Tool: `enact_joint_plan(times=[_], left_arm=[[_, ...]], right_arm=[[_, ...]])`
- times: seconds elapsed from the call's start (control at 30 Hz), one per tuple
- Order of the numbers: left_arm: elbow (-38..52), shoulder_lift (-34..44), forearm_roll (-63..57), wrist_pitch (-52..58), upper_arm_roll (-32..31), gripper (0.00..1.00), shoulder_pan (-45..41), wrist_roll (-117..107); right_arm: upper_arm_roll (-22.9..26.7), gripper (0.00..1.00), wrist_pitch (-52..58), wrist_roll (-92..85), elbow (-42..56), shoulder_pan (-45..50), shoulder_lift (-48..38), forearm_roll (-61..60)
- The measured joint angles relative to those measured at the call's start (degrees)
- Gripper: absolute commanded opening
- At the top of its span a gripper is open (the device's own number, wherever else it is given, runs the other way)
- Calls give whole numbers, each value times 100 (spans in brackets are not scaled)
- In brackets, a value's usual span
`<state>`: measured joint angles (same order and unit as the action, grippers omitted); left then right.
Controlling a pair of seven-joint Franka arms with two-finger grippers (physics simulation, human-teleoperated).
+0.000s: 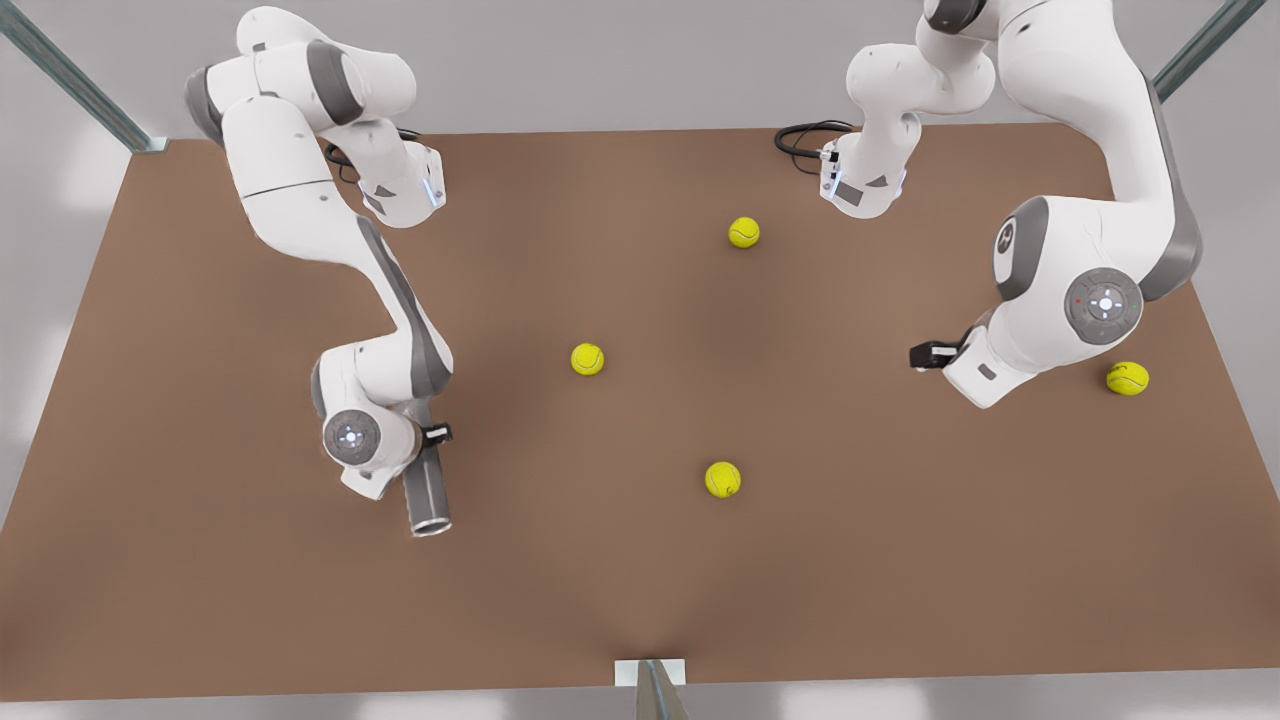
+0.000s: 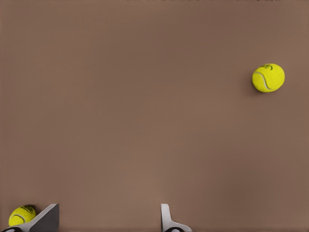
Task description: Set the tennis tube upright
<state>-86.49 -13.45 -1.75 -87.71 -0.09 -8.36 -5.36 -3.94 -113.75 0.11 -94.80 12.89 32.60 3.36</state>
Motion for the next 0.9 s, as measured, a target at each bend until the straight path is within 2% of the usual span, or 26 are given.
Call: enact_joint_plan(times=[0.1,0.2,0.4,0.57,0.73,0.83,0.87,0.9], left_arm=[[0,-9,0,-9,-7,100,16,0],[0,-33,0,-9,0,100,18,0],[0,-44,0,-26,0,100,28,0],[-1,-77,0,-26,0,100,27,0],[0,-97,-2,-44,9,100,103,35],[0,-102,-5,-42,9,100,91,35],[0,-122,-4,-44,9,100,89,35],[0,-123,-3,-56,9,100,89,35]], right_arm=[[-3,72,105,-111,218,786,0,27],[-2,72,80,-705,900,1404,120,37],[7,72,-14,-2703,2677,1936,1329,65],[44,72,-162,-4013,3758,2147,2242,38],[-1,72,-295,-4829,3702,2151,2243,-156],[-123,72,-262,-4754,3162,2217,2110,-165],[-125,77,-269,-4750,3098,2282,2094,-159],[-125,77,-271,-4729,3090,2327,2093,-154]])
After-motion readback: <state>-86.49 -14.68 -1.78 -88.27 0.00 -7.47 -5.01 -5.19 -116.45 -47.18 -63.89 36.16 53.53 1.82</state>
